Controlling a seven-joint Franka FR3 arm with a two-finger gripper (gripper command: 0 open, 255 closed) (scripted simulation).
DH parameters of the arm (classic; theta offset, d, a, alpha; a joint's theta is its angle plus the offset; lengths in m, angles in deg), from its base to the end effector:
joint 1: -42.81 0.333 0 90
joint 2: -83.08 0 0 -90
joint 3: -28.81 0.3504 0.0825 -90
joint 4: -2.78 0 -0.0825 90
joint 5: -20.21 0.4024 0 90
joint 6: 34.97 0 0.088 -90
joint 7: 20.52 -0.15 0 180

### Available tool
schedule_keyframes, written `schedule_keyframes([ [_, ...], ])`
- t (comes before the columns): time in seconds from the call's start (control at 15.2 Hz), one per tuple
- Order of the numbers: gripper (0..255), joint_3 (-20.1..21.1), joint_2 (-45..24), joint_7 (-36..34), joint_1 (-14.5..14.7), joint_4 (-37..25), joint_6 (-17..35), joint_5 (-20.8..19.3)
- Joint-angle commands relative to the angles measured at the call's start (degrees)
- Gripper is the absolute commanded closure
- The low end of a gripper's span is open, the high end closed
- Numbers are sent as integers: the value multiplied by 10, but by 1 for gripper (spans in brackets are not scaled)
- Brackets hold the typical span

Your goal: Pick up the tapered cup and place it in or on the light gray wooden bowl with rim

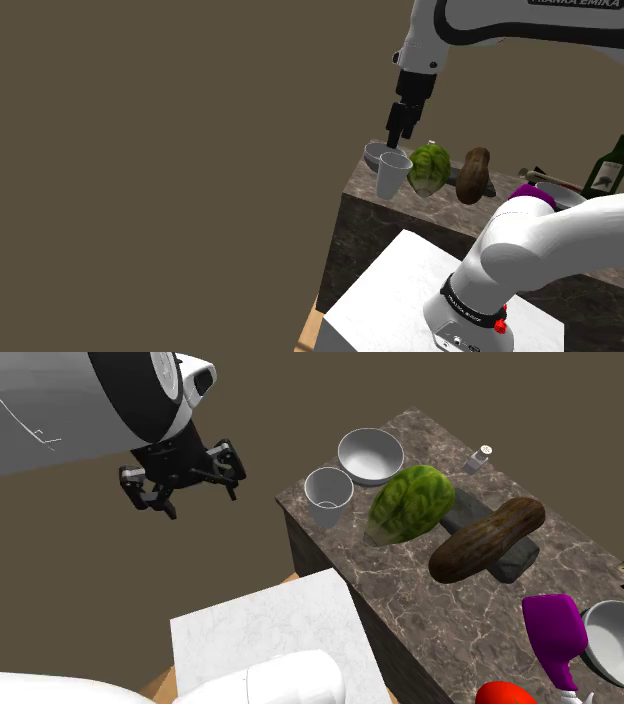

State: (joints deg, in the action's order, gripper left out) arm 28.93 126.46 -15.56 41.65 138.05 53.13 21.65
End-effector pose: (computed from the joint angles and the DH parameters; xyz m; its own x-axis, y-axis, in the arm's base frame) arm 0.3021 -0.0015 0.5581 0.9956 0.0685 -0.0638 0.0668 -0.9973 -0.0293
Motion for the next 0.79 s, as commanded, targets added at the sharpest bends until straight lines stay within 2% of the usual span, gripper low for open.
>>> schedule_keyframes([
  [0.0, 0, 0, 0, 0, 0, 0, 0, 0],
  [0.73, 0, -74, -41, 90, -48, 121, 206, -105],
])
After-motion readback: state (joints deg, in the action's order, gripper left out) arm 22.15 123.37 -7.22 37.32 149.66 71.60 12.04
